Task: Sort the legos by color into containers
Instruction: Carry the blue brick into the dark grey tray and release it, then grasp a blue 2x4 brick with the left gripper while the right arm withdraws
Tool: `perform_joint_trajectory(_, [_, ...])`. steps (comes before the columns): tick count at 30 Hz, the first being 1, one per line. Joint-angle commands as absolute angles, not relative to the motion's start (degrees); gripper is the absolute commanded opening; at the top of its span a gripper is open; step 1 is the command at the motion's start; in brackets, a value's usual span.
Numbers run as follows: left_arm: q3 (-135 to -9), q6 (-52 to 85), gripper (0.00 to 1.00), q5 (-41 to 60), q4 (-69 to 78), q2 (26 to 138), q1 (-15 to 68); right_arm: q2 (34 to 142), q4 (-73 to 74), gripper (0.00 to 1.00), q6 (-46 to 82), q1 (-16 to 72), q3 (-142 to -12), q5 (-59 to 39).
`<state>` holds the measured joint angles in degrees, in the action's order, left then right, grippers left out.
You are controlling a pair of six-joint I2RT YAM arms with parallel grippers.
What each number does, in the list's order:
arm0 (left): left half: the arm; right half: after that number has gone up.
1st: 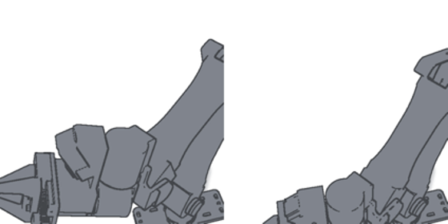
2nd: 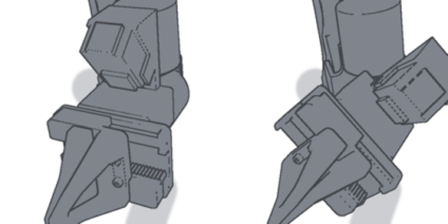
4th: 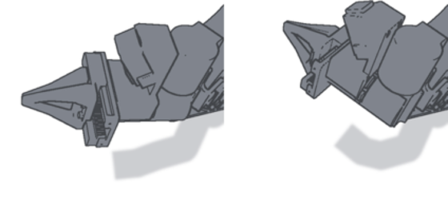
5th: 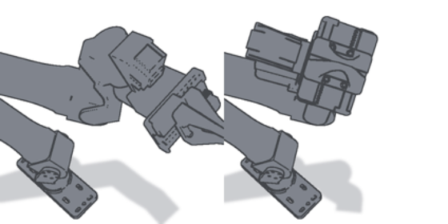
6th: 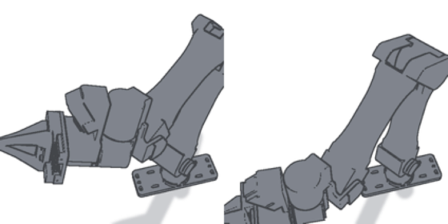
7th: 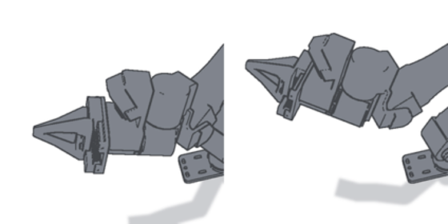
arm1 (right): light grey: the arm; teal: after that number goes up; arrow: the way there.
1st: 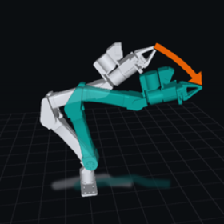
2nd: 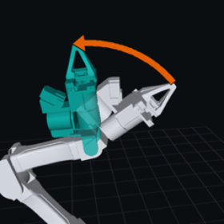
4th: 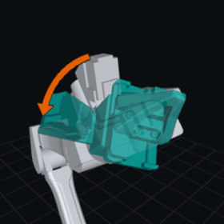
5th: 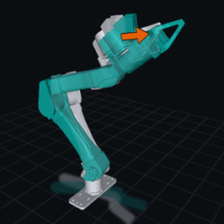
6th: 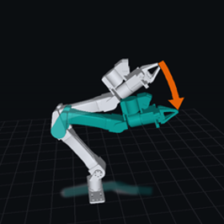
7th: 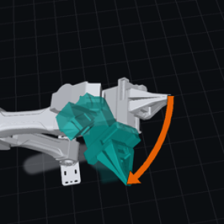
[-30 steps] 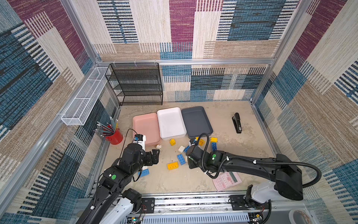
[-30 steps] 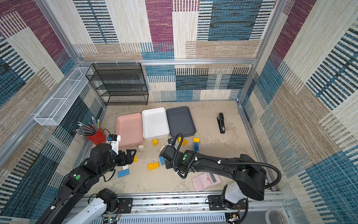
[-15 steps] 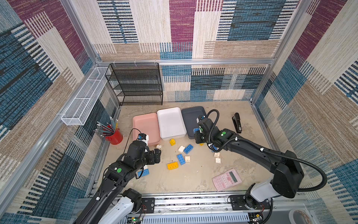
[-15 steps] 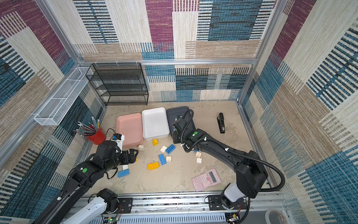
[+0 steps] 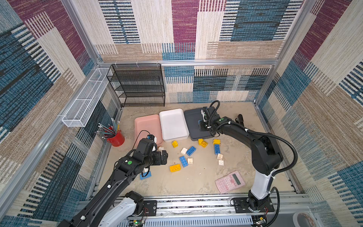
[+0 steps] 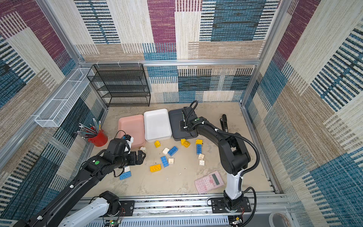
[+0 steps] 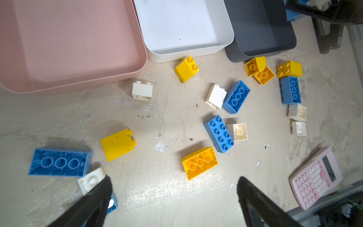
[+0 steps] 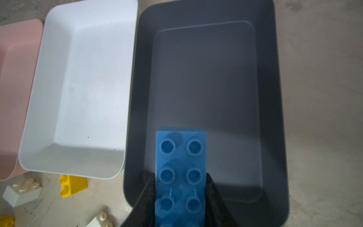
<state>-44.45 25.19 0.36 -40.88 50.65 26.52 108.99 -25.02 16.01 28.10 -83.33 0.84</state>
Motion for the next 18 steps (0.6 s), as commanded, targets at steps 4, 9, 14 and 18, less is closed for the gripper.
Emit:
perform_joint_trajectory(4, [-45.27,23.16,0.98,2.4,-40.62,52.1,26.81,113.04,-22.35,0.36,15.0,27.38,-87.15,-1.72])
perform_joint_trajectory(9, [-45.68,22.68,0.98,3.64,-40.48,53.38,27.48,113.67,-22.19,0.48,14.92,27.25,-87.69,-2.0])
perform_joint_trajectory(14, [-46.3,23.45,1.0,4.22,-40.4,55.34,30.3,110.68,-21.0,0.73,14.64,26.71,-85.34,-1.49])
perform_joint_trajectory(18, [-47.23,25.66,0.95,4.28,-40.02,57.61,33.05,105.18,-17.7,0.85,14.84,26.62,-80.26,-1.8])
